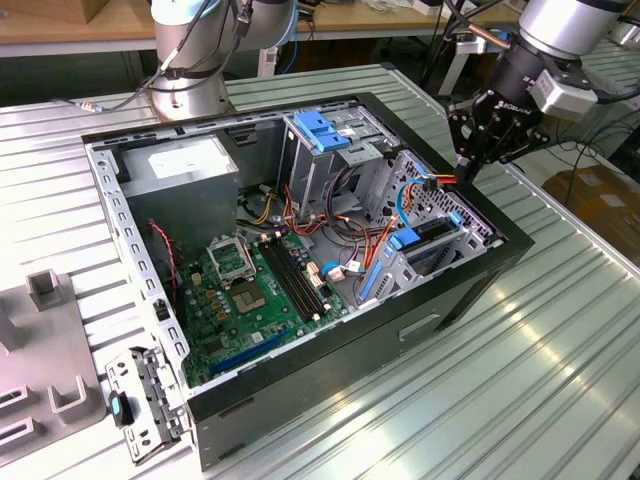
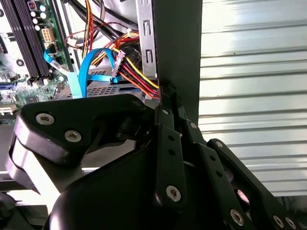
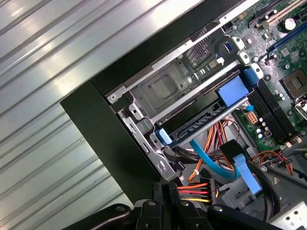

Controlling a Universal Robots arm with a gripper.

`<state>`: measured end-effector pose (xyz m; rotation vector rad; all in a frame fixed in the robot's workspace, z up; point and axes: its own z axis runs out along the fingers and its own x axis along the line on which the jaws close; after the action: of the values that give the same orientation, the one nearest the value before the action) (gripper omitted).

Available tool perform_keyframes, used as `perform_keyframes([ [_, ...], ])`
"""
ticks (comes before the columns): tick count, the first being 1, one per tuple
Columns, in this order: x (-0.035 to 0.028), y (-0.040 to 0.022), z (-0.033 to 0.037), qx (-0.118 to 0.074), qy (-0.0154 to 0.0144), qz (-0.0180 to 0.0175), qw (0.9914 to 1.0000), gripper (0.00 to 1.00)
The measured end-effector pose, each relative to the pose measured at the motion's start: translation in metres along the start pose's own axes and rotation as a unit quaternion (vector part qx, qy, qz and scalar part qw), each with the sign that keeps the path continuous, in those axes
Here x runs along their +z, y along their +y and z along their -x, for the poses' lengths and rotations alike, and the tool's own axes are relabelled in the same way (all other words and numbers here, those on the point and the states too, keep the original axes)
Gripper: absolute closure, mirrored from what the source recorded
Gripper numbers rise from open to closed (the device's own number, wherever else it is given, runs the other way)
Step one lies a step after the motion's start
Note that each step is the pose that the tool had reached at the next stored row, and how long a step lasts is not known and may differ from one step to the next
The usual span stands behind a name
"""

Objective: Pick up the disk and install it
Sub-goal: 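Insert the first disk wire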

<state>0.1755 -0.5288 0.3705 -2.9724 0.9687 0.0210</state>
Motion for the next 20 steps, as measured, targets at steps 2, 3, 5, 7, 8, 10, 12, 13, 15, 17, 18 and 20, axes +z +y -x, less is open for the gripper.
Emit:
perform_keyframes([
  [2,0.0001,0.0,0.0,0.007,0.0001,-0.0001,0.99997,0.84],
  [3,0.0001,0.0,0.0,0.008,0.0001,-0.0001,0.99997,0.84],
  [5,0.0001,0.0,0.0,0.008,0.0001,-0.0002,0.99997,0.84],
  [7,0.0001,0.0,0.0,0.008,0.0001,-0.0002,0.99997,0.84],
  [8,0.0001,0.0,0.0,0.008,0.0001,-0.0002,0.99997,0.84],
  [10,0.0001,0.0,0.0,0.008,0.0001,-0.0002,0.99997,0.84],
  [12,0.0001,0.0,0.0,0.008,0.0001,-0.0002,0.99997,0.84],
  [13,0.0001,0.0,0.0,0.009,0.0001,-0.0002,0.99996,0.84],
  [15,0.0001,0.0,0.0,0.015,0.0002,-0.0003,0.99989,0.84],
  [17,0.0002,0.0,0.0,0.022,0.0002,-0.0004,0.99975,0.84],
  [18,0.0002,0.0,0.0,0.028,0.0003,-0.0005,0.99961,0.84],
  [20,0.0003,0.0,0.0,0.04,0.0004,-0.0007,0.99921,0.84],
])
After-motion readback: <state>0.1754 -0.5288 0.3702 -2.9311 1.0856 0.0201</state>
